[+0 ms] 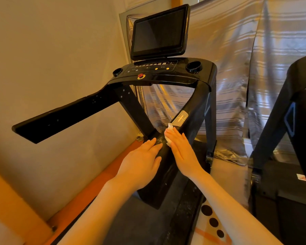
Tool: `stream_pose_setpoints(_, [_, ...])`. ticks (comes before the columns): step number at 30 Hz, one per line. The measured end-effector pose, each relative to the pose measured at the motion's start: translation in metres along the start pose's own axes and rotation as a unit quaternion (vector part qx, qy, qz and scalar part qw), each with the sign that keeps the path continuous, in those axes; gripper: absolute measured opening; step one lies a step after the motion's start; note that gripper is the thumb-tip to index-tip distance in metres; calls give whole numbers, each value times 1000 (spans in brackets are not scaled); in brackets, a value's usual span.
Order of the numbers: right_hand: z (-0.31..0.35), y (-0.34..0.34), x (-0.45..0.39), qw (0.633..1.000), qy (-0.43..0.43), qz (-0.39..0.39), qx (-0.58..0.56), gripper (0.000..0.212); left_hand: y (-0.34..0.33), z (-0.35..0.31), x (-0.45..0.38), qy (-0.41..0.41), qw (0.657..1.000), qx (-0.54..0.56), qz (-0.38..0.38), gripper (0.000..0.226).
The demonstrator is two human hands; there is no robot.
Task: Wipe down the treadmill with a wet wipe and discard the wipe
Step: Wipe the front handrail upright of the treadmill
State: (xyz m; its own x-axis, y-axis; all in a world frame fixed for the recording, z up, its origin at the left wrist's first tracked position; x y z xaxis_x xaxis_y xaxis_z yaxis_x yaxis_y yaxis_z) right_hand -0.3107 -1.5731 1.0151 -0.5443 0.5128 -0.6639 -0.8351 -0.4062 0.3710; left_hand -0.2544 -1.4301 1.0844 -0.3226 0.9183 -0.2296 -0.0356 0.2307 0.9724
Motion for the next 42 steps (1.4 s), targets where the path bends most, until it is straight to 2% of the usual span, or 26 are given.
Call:
stream_pose_setpoints(7, [-9, 14, -40, 996, 1, 39, 79, 53, -2, 0, 4, 10, 999, 28, -17, 50])
stream_pose_setpoints(13, [5, 6, -25, 994, 37, 90, 52, 49, -2, 0, 4, 11, 999, 27, -28, 49])
stream_pose_setpoints(17, [-6, 16, -45, 979, 53, 140, 139, 47, -1, 0, 4, 14, 999, 33, -25, 49])
stream_pose_setpoints(20, [-17, 17, -58, 975, 33, 152, 159, 40, -1, 0, 5, 15, 999, 35, -25, 48])
stream_pose_setpoints(25, [-5, 6, -38, 991, 30, 97, 82, 49, -2, 1, 3, 17, 999, 34, -29, 48])
stream_pose_setpoints(28, [-2, 1, -18, 998, 23, 25, 46, 49, -4, 2, 3, 18, 999, 31, -31, 48])
stream_pose_setpoints(31, [-20, -2, -12, 997, -67, -45, -3, 43, -4, 2, 3, 17, 999, 30, -34, 48])
stream_pose_setpoints(34, [-32, -10, 0, 985, -142, -93, -24, 59, -4, 1, 3, 17, 999, 30, -34, 48])
stream_pose_setpoints(36, [-19, -22, 21, 983, -139, -106, -49, 66, -4, 1, 2, 16, 999, 29, -36, 49])
stream_pose_setpoints(39, [5, -41, 59, 985, -113, -98, -87, 56, -5, 1, 1, 18, 999, 24, -32, 49])
stream_pose_setpoints(42, [1, -40, 58, 982, -112, -112, -99, 55, -5, 1, 0, 19, 999, 15, -33, 49])
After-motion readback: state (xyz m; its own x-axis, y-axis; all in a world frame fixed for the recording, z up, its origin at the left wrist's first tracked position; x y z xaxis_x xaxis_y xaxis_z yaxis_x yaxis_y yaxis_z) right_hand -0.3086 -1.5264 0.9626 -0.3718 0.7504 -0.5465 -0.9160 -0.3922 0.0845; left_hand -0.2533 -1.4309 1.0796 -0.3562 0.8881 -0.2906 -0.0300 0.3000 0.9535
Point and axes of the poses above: each hand's wrist, its own x-axis away from the middle knuckle, its own y-axis out of the back of the hand, z = x × y, the point moved 5 cm from there along -x, towards the middle knuckle, and after that the axes turned 6 degrees about -z, right-handed, at the moved point
